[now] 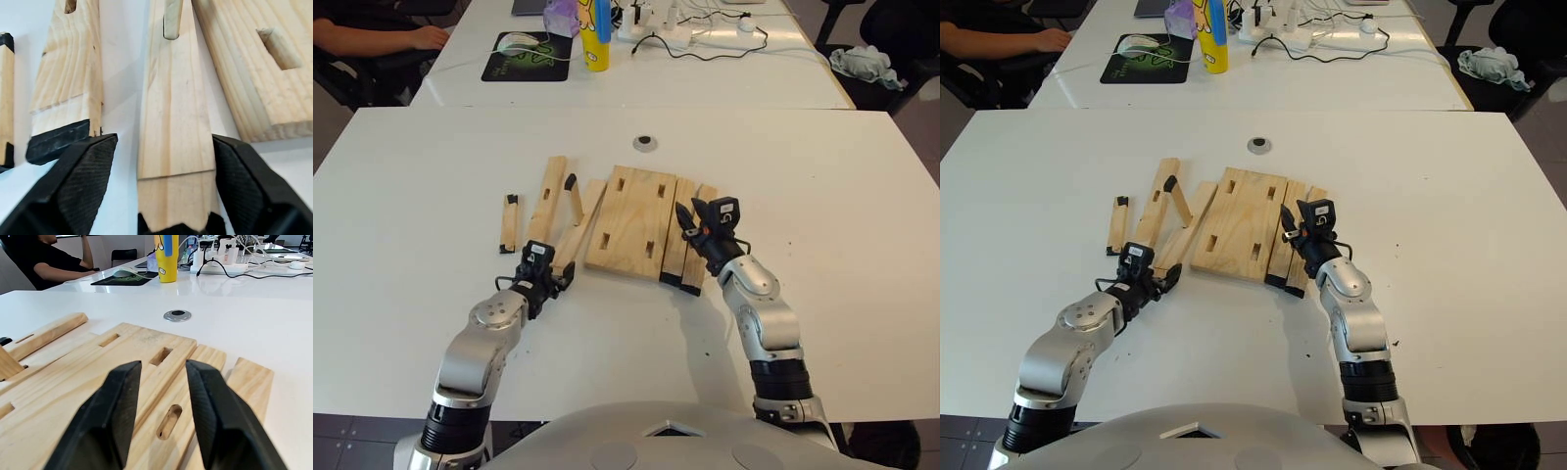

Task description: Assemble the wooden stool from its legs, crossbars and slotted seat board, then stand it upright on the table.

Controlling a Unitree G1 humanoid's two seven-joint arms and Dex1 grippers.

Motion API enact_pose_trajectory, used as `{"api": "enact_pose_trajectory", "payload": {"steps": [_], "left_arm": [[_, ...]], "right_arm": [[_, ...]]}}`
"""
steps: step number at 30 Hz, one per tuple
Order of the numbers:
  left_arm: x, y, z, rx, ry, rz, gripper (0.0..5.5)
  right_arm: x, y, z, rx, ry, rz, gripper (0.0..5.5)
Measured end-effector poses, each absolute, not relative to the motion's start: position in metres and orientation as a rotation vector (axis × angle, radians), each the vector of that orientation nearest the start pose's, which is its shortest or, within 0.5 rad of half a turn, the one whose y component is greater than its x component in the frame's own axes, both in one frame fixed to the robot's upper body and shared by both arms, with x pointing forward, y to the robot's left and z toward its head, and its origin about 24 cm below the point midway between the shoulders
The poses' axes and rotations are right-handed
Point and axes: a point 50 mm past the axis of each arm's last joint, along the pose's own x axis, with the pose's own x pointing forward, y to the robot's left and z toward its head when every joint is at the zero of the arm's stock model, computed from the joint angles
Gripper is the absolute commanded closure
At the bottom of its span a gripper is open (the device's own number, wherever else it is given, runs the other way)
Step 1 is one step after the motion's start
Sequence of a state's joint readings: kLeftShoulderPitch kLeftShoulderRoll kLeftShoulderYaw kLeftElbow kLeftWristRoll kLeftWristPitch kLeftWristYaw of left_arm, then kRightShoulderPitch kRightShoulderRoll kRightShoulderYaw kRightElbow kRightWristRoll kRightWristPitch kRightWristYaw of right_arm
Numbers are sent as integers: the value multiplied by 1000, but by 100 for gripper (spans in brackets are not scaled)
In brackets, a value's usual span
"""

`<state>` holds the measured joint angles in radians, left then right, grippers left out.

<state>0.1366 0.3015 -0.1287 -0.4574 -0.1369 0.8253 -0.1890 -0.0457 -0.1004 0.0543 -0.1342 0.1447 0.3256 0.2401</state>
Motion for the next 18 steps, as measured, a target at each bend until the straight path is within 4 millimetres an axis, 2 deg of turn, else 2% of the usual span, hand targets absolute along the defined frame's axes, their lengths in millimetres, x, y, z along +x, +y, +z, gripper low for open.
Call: {"api": "enact_pose_trajectory", "payload": {"steps": [7, 14, 16, 18], "left_arm": [[217, 150, 35, 132, 537, -342, 216], [223, 152, 34, 113, 534, -318, 320], [223, 152, 33, 107, 537, -312, 342], [224, 154, 33, 106, 538, -307, 342]], "right_arm": [[262, -134, 55, 50, 150, 335, 382], [264, -133, 55, 49, 153, 342, 382], [267, -132, 58, 48, 144, 351, 382], [269, -131, 59, 47, 140, 354, 382]]}}
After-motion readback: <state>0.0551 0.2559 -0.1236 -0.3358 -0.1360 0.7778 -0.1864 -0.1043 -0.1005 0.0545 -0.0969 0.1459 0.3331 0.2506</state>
